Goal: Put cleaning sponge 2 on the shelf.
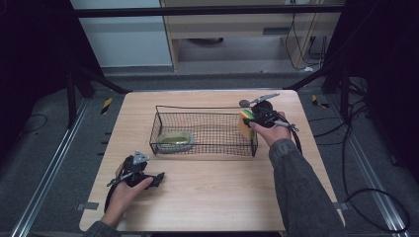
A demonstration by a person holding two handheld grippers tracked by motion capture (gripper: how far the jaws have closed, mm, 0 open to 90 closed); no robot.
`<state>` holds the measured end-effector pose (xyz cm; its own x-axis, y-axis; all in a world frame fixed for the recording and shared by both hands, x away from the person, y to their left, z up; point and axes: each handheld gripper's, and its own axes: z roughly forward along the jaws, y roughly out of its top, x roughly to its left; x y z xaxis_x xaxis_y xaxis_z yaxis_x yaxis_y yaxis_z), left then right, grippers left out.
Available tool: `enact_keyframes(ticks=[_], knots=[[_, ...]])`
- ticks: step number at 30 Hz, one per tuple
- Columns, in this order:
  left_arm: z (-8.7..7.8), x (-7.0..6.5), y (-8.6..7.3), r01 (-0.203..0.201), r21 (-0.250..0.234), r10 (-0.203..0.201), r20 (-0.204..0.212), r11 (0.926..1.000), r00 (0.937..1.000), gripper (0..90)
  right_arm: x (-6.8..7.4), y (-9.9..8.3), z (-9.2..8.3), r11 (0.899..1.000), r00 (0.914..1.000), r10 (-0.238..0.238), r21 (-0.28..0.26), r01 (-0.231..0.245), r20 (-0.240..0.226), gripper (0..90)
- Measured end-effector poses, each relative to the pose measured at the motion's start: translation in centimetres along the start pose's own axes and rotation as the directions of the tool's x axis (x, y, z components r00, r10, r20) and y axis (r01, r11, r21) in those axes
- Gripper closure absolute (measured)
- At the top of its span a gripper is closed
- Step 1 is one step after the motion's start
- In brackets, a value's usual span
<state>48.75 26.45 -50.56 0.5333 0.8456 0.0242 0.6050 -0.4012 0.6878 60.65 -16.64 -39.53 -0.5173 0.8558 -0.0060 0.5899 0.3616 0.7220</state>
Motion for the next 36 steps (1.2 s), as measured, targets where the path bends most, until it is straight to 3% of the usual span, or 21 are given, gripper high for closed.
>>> enact_keyframes(ticks=[36], knots=[[0.0, 0.0, 0.0, -0.001, -0.004, 0.001, 0.0, 1.0, 1.0, 0.9, 0.8, -1.1, 2.1, 0.998, 0.9999, -0.014, 0.055, 0.013, 0.008, 61.8]])
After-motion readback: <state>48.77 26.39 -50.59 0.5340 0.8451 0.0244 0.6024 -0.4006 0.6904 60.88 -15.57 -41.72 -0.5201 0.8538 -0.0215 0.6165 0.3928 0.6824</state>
